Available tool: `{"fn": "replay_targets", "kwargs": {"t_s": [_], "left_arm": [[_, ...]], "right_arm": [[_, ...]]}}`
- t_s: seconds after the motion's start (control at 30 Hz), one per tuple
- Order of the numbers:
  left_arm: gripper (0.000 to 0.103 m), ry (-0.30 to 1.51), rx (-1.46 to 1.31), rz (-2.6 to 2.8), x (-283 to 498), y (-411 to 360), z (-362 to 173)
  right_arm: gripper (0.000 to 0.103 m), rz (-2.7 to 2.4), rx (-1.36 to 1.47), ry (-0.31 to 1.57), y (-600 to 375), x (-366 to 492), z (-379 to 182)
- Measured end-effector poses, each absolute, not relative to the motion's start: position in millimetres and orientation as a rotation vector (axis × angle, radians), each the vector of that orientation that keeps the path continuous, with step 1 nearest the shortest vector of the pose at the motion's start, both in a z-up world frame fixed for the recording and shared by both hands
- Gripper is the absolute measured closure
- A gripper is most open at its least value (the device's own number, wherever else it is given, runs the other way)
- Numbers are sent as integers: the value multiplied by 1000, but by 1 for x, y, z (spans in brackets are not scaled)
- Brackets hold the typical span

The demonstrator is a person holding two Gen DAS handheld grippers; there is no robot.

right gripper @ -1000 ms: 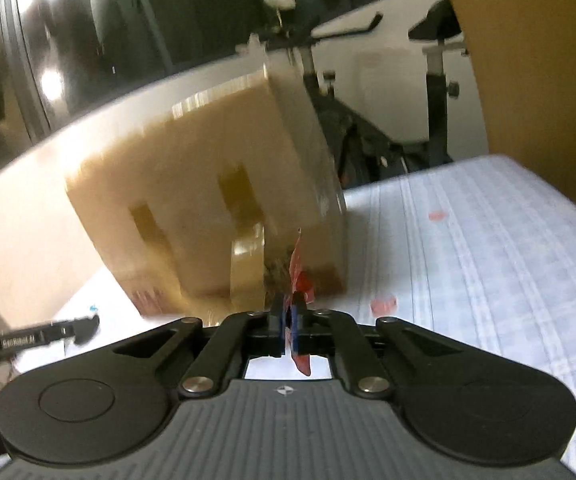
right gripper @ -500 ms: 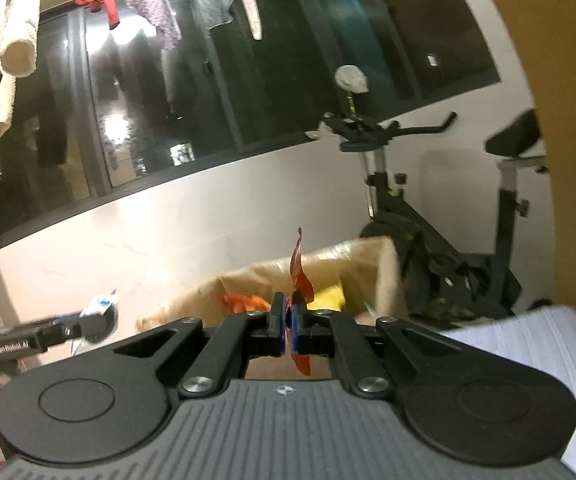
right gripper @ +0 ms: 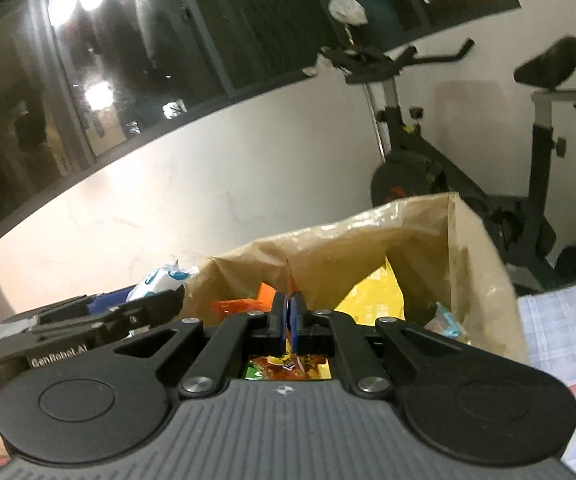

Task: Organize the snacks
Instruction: 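Carry the white packet and red packet over the box, then open both tools to drop the packets into the box, then reach the left tool to the gold pouch while the right tool reaches the small clear packet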

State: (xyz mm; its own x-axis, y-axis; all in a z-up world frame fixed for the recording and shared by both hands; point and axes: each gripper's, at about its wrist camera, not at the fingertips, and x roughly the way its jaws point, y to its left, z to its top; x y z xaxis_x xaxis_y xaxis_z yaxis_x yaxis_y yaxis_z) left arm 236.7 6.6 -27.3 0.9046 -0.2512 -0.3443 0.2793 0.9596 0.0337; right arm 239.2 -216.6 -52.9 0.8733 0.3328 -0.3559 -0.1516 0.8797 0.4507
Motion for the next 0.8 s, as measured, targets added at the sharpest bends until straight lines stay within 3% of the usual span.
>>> {"fn": "replay_targets", "kwargs": {"t_s": [0.13,0.2,0.23,0.27,0.6,0.8], "left_arm": [[50,378,93,-262,244,10,-32],[37,361,95,-267,239,13,-31],[28,348,97,-266,236,14,-29],[27,338,100,-263,239,12,-29],[27,310,112,-304,208,18,-21],[27,318,68,-326,184,33,-22]], "right_arm": [[96,192,386,469,-217,247,-58],[94,181,343,461,-215,244,-57],[87,185,324,453,-214,242,-56],[78,185,302,445,-213,241,-54],[76,173,21,330,-192,195,-49],[76,131,-6,314,-191,172,-58]]}}
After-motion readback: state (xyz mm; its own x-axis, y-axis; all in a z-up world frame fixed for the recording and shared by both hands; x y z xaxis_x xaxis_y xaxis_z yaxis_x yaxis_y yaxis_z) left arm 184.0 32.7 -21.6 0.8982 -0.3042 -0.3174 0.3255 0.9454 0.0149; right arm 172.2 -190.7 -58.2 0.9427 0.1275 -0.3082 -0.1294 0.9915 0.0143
